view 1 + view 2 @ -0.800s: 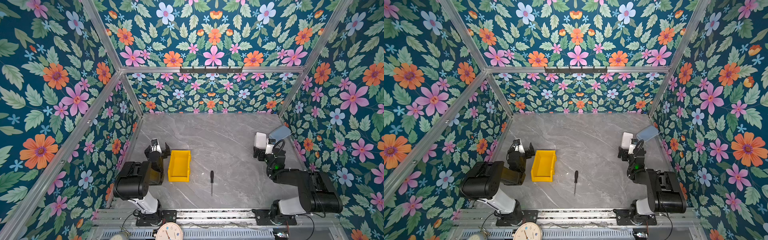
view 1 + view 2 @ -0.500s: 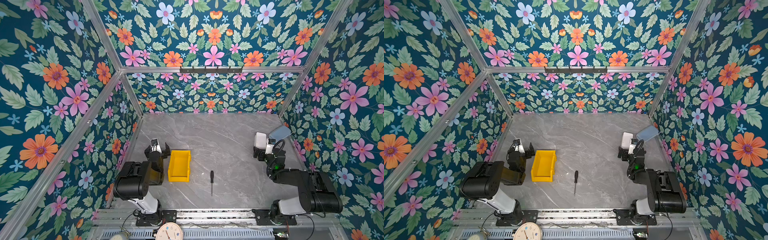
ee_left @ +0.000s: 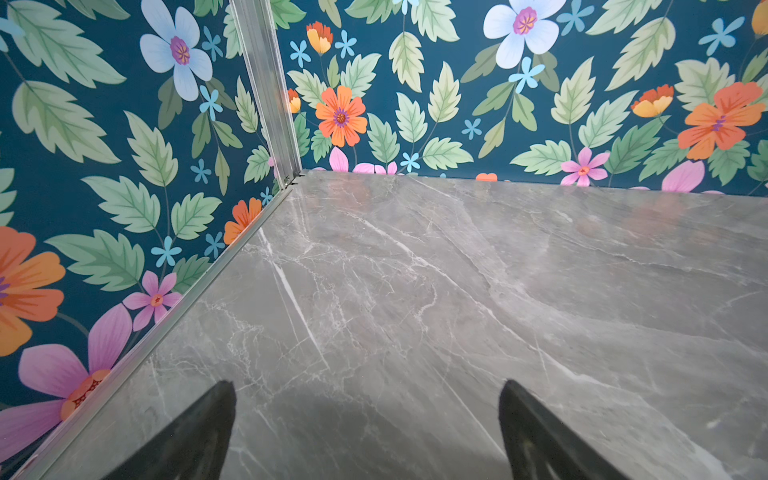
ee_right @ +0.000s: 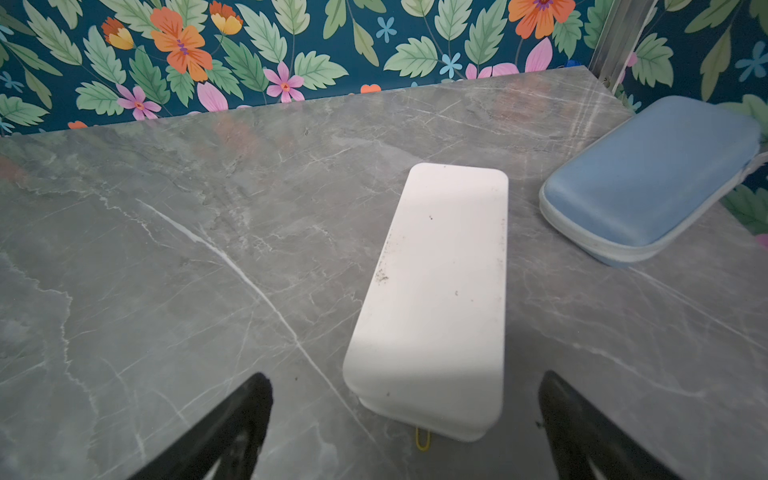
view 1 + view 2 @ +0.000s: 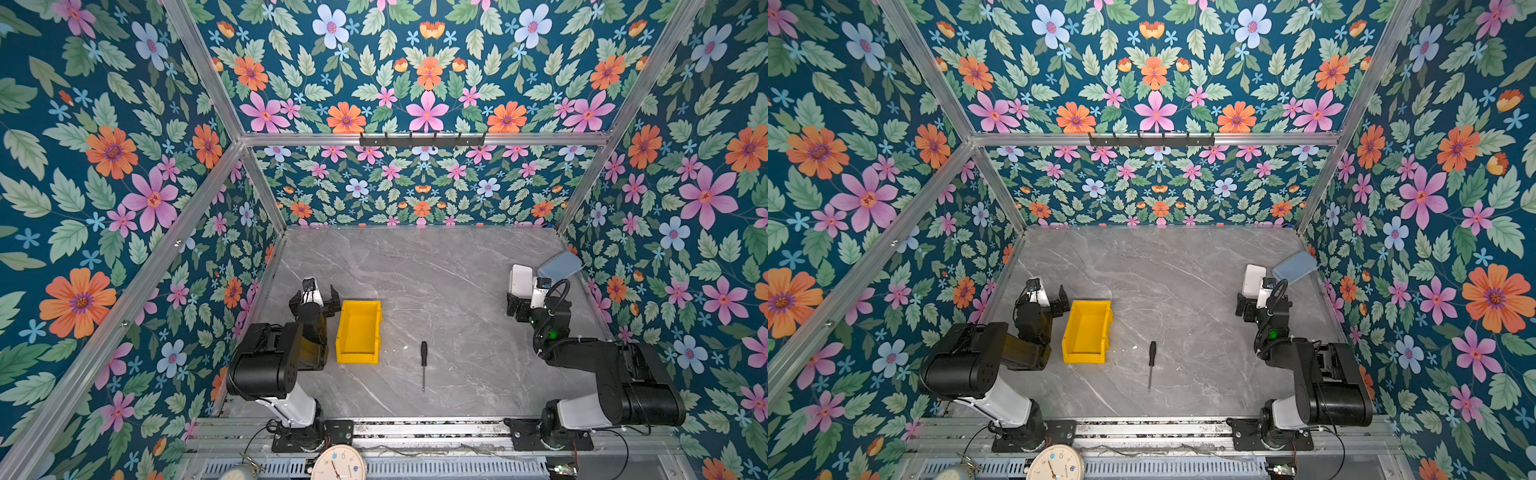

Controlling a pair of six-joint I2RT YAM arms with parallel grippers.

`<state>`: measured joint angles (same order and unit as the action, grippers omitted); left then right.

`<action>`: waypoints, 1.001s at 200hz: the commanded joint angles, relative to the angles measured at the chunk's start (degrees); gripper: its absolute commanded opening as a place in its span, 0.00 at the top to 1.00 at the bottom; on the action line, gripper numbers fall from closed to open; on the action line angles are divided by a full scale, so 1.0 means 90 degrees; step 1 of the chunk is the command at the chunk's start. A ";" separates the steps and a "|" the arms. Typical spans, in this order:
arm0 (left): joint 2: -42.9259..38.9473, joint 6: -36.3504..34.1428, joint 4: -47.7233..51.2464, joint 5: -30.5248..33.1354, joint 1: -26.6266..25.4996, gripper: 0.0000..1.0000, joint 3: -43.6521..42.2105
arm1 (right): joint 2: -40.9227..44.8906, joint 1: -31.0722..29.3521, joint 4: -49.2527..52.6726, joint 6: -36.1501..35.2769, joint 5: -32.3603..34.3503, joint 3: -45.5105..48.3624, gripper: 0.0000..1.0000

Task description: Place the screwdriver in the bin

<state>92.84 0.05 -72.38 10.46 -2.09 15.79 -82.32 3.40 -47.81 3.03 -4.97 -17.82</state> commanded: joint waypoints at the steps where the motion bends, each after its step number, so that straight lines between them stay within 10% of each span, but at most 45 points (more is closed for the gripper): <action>1: -0.0042 0.0000 -0.0114 -0.0116 0.0007 0.00 -0.0026 | 0.0006 -0.0006 -0.0230 -0.0011 -0.0033 -0.0012 0.01; 109: -0.2624 -0.0143 0.3290 -0.0019 -0.0482 0.00 0.0583 | 0.2247 -0.0132 0.2185 -0.0398 -0.0856 -0.0199 0.01; 200: -0.4067 0.0559 0.6859 0.1091 -0.2584 0.00 0.1858 | 0.4896 -0.0828 0.5894 -0.1387 -0.1973 -0.0948 0.01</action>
<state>57.87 0.60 -21.67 16.47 -21.58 30.44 -41.17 -3.09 -6.85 -4.67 -16.60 -23.99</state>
